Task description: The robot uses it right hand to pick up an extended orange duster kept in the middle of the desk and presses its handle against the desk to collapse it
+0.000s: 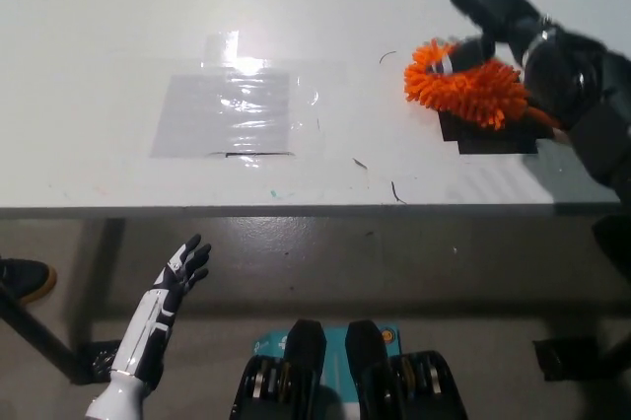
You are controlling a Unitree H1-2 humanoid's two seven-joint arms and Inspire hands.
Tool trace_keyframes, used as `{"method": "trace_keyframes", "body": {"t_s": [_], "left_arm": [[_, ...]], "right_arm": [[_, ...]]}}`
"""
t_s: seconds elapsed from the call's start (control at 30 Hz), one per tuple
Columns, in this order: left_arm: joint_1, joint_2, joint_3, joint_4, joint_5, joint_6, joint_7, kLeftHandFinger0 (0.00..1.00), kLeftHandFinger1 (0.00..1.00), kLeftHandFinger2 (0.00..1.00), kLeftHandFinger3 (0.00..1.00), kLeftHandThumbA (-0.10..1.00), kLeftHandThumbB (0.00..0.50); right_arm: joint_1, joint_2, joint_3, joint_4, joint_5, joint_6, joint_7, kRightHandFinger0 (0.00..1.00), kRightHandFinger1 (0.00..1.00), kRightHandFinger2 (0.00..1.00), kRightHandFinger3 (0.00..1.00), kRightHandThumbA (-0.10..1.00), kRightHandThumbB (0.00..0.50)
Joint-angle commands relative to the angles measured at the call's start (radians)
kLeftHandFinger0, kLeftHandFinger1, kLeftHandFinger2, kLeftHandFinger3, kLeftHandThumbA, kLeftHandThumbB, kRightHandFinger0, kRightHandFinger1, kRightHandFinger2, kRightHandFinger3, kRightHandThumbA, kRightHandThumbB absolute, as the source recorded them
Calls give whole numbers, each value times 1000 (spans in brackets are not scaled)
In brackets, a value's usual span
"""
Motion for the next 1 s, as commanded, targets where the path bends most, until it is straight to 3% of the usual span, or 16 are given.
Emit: {"method": "trace_keyframes", "body": {"t_s": [0.0,0.03,0.27,0.4,0.47,0.53,0.63,0.77,0.9,0.97], "left_arm": [[-17,24,-3,-25,-23,-50,-31,1000,1000,1000,1000,1000,177],[-18,24,-3,-24,-22,-51,-31,1000,1000,1000,1000,1000,176],[-46,29,-2,-19,-15,-43,-30,1000,1000,1000,1000,1000,195],[-60,36,3,-19,-18,-38,-32,1000,1000,1000,1000,1000,191],[-67,40,1,-21,-20,-25,-37,1000,1000,1000,1000,1000,188],[-72,37,-1,-19,-22,-24,-38,1000,1000,1000,1000,1000,175],[-82,23,-8,-4,-16,-33,-35,1000,1000,1000,1000,1000,160],[-102,26,-6,5,-18,-31,-36,1000,1000,1000,1000,1000,154],[-134,26,-4,13,-18,-26,-35,1000,1000,1000,1000,1000,188],[-137,29,-5,12,-29,-29,-44,1000,1000,1000,1000,1000,181]], "right_arm": [[-82,-149,-234,-459,323,194,250,1000,1000,1000,1000,1000,479],[-75,-165,-273,-557,358,228,251,1000,1000,1000,1000,1000,499],[22,-255,-446,-1143,507,324,197,1000,1000,1000,1000,1000,500],[169,-231,-510,-1417,491,335,102,1000,1000,1000,1000,1000,500],[328,-196,-527,-1527,496,229,29,1000,1000,1000,1000,1000,474],[492,-160,-514,-1660,656,255,-9,1000,1000,1000,1000,1000,475],[667,-94,-468,-1736,605,159,-56,1000,1000,1000,1000,1000,498],[921,-1,-372,-1725,538,-74,-102,1000,1000,1000,1000,1000,414],[1081,85,-317,-1714,505,-115,-118,1000,1000,1000,1000,1000,366],[1143,125,-305,-1626,496,-178,-114,1000,1000,1000,1000,1000,337]]}}
